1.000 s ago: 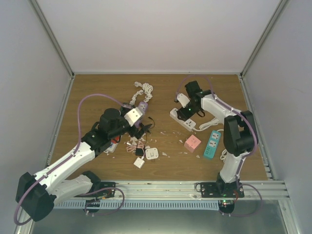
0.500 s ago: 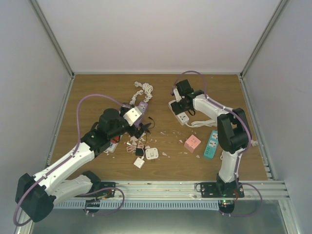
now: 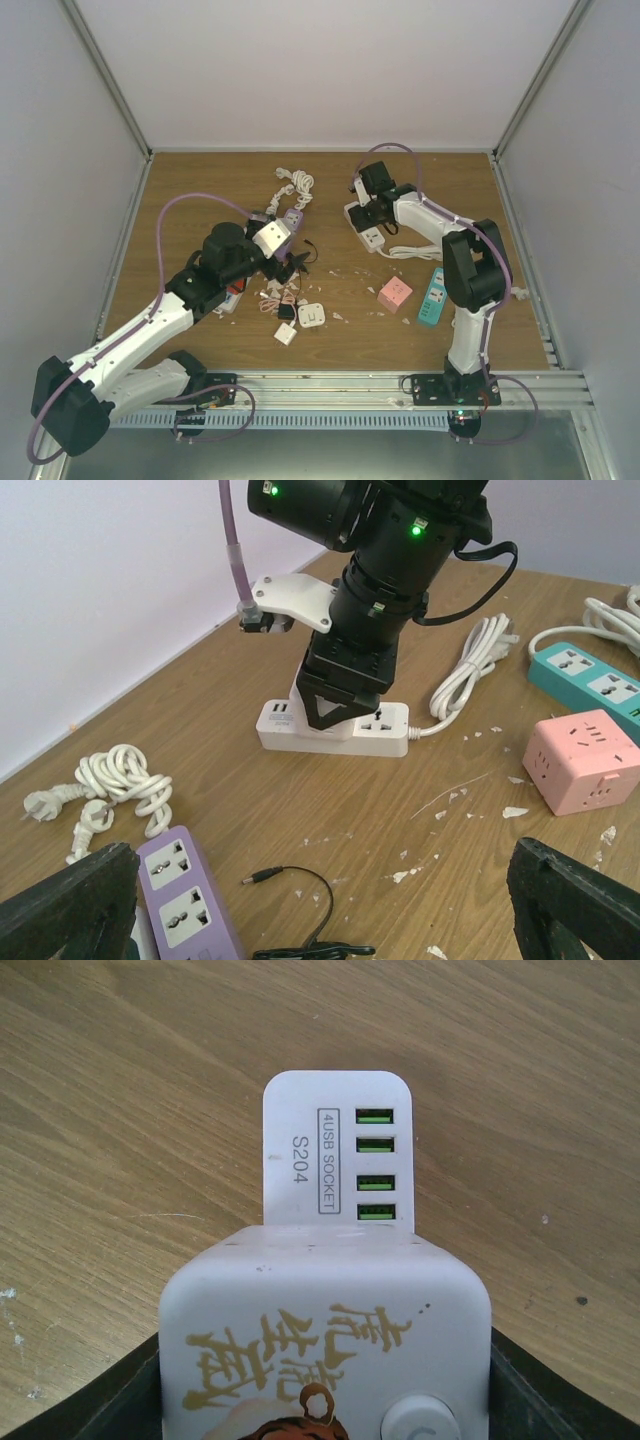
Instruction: Insert the plug
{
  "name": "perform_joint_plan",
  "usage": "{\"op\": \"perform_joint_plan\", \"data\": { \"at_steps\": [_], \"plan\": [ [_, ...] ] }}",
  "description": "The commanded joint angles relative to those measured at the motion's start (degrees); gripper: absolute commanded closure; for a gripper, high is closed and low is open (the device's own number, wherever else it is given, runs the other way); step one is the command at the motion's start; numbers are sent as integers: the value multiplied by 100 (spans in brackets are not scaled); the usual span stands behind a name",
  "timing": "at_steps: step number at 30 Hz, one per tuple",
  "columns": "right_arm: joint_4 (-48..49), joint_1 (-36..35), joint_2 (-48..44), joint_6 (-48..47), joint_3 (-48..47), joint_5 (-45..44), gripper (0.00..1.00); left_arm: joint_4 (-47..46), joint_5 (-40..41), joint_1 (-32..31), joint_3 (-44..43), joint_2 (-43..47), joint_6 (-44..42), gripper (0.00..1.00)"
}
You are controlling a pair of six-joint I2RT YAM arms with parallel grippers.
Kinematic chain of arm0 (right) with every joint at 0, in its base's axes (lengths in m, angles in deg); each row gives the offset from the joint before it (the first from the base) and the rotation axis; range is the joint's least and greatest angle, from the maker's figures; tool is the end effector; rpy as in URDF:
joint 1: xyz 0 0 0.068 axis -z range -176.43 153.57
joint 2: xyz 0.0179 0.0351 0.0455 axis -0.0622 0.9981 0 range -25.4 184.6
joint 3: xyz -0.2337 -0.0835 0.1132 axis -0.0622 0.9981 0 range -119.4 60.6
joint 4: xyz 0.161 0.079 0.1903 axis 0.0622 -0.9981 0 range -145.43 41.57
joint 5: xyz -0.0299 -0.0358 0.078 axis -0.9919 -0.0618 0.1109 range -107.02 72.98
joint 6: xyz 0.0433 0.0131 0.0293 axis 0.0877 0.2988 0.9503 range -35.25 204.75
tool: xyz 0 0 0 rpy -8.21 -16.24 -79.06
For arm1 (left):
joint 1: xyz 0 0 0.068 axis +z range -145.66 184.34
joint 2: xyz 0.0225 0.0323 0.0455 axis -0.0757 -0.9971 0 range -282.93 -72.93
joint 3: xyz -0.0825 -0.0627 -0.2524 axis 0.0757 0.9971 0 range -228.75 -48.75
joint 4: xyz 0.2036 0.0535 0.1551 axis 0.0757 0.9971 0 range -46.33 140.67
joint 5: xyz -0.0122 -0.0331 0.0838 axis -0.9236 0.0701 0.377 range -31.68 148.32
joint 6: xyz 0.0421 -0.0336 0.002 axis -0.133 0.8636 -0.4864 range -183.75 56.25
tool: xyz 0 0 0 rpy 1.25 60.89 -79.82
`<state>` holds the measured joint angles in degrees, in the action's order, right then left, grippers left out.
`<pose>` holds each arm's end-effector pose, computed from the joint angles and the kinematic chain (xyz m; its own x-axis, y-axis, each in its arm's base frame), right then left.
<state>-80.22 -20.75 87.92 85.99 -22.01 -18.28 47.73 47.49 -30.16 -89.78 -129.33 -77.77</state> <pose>0.3798 0.1708 0.1853 -0.8168 -0.3454 -0.4621 -0.3849 0.9229 -0.0095 0.1847 -0.1352 0.2902 -0.0957 0.3546 -0.9301 0.7480 0.6422 0.1679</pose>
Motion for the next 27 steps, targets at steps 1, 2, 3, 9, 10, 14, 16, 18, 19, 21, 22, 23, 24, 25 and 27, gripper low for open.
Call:
{"op": "perform_joint_plan", "data": {
  "at_steps": [1, 2, 3, 9, 10, 14, 16, 18, 19, 21, 22, 23, 24, 25, 27],
  "plan": [
    [-974, 12, 1125, -24, 586, 98, 59, -271, 44, 2, -71, 118, -7, 1],
    [-1000, 27, 1142, -29, 561, 100, 58, -269, 40, 1, -71, 107, -11, 1],
    [-1040, 45, 1167, -49, 540, 250, 56, -271, 42, -1, -71, 104, -7, 1],
    [-1347, 108, 1425, -97, 367, 284, 54, -259, 62, -2, -76, 106, -13, 1],
    [-1390, 125, 1468, -163, 350, 329, 54, -259, 61, 3, -72, 103, -17, 1],
    [-1628, 210, 1668, -446, 192, 549, 58, -251, 50, 3, -78, 73, -17, 1],
    [-1686, 225, 1759, -367, 61, 205, 58, -247, 55, 1, -71, 75, -21, 1],
    [-1669, 225, 1824, -263, -19, -127, 59, -247, 68, 0, -76, 75, -30, 1],
    [-1633, 217, 1852, -194, -44, -299, 58, -247, 71, 2, -72, 72, -40, 1],
    [-1503, 196, 1851, -72, -24, -592, 57, -234, 87, -2, -72, 80, -51, 1],
    [-1446, 179, 1833, -1, 6, -633, 56, -231, 97, 2, -68, 77, -48, 1],
    [-1351, 161, 1789, 22, 36, -666, 54, -242, 97, -3, -63, 81, -50, 1],
    [-1282, 144, 1714, 28, 69, -665, 52, -245, 104, -1, -68, 77, -53, 1],
    [-1213, 134, 1614, 11, 83, -562, 51, -247, 137, 4, -71, 72, -30, 1],
    [-1105, 129, 1359, -25, 61, -329, 43, -250, 200, 2, -87, 59, 5, 1]
  ]
}}
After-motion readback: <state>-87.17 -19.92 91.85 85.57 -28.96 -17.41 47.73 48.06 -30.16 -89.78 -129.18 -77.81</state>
